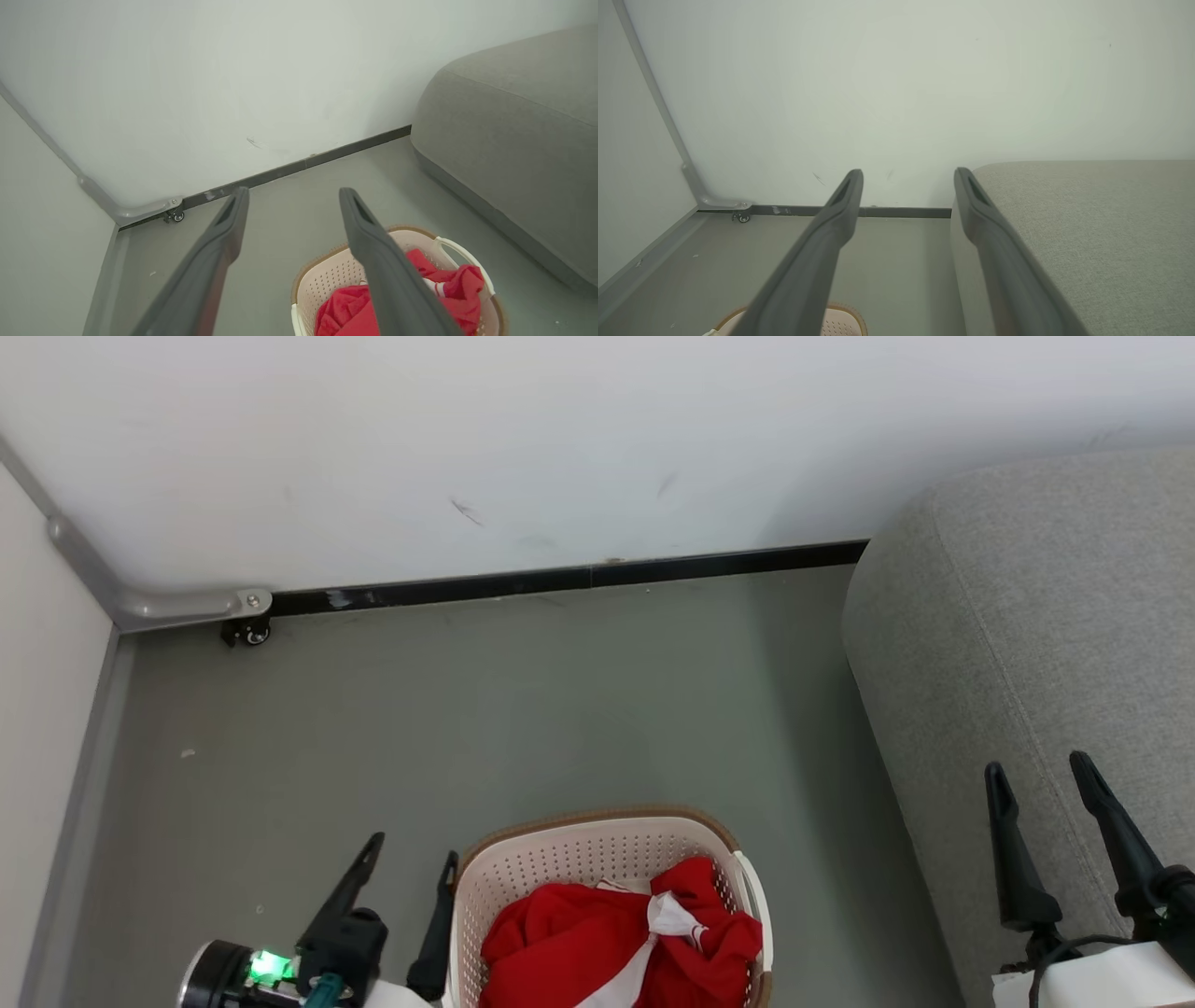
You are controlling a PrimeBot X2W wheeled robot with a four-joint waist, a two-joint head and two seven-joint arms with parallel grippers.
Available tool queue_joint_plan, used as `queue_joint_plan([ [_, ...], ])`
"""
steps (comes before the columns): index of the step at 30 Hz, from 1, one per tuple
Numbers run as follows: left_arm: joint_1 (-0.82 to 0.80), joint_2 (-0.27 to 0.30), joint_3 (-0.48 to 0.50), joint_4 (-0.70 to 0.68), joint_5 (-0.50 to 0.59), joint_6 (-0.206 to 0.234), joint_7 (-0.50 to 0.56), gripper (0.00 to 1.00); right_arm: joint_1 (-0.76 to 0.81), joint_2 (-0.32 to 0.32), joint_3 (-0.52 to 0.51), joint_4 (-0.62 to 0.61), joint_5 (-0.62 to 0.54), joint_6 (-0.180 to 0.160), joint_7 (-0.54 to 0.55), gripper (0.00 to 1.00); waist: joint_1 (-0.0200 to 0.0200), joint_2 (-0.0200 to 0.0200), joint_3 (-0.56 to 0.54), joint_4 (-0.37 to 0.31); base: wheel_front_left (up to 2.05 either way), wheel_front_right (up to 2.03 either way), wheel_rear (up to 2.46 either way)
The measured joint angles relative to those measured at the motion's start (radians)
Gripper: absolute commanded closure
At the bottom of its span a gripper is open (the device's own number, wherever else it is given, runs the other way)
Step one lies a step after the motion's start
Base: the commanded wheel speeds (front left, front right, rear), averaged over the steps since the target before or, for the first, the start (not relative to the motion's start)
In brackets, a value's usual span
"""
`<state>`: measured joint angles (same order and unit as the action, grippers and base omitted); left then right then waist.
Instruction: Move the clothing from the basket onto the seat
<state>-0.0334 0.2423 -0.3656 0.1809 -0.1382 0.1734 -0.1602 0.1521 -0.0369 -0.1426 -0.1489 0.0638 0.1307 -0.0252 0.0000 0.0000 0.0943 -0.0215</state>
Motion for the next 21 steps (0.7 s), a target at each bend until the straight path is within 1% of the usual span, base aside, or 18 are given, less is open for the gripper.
queue_joint_plan([
  [5, -0.032, -0.012, -0.074, 0.054, 0.037, -0.043, 0.027, 0.00, -0.014, 0.000, 0.014, -0.024, -0.001, 0.000, -0.001, 0.00, 0.0000, 0.0000, 0.042, -0.003, 0.00, 0.00, 0.00],
  [13, -0.113, -0.033, -0.168, 0.148, 0.096, -0.105, 0.064, 0.00, -0.026, 0.000, -0.004, -0.050, -0.001, 0.000, -0.001, 0.00, 0.0000, 0.0000, 0.121, -0.015, 0.00, 0.00, 0.00],
  [21, -0.191, -0.052, -0.216, 0.246, 0.146, -0.134, 0.089, 0.00, -0.068, 0.000, -0.009, -0.078, 0.001, 0.000, -0.006, 0.00, 0.0000, 0.0000, 0.199, -0.031, 0.00, 0.00, 0.00],
])
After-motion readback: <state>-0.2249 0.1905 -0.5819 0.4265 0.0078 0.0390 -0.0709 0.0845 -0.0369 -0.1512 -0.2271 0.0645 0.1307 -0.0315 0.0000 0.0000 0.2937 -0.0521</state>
